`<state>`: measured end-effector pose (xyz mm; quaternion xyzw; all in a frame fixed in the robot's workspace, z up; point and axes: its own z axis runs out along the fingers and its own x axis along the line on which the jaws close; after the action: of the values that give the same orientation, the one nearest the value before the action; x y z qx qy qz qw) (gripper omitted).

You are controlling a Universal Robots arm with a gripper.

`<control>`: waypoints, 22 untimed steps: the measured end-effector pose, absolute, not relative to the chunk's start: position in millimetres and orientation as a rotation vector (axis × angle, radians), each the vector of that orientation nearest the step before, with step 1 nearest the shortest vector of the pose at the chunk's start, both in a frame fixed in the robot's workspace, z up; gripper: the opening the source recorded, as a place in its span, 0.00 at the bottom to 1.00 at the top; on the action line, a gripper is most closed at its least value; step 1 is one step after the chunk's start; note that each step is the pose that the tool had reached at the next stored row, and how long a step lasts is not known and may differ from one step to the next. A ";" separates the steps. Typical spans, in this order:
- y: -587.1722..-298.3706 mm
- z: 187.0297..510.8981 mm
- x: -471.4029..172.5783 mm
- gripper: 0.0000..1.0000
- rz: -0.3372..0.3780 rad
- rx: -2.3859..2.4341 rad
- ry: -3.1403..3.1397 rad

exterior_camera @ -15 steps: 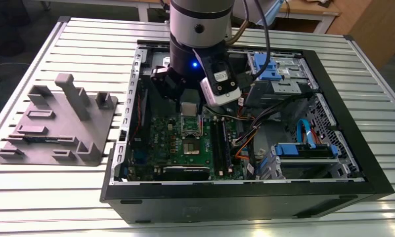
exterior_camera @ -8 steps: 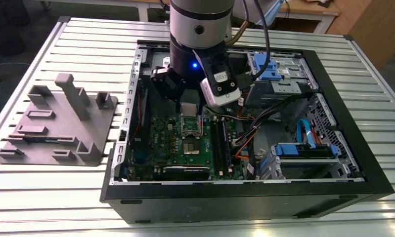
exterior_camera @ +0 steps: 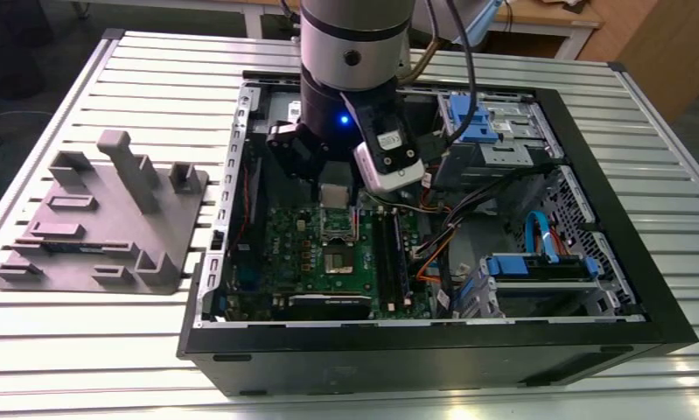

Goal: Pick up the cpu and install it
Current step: 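Place the cpu into insertion slot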

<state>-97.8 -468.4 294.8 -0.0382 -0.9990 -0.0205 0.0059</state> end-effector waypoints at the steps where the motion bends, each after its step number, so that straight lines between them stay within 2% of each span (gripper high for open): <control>1: -468.4 293.7 -97.8 0.47 -0.064 -0.120 -3.127; 22: -471.1 274.7 -98.6 0.47 -0.064 -0.108 -3.131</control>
<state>-98.6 -471.1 274.7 -0.0345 -0.9992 -0.0204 0.0042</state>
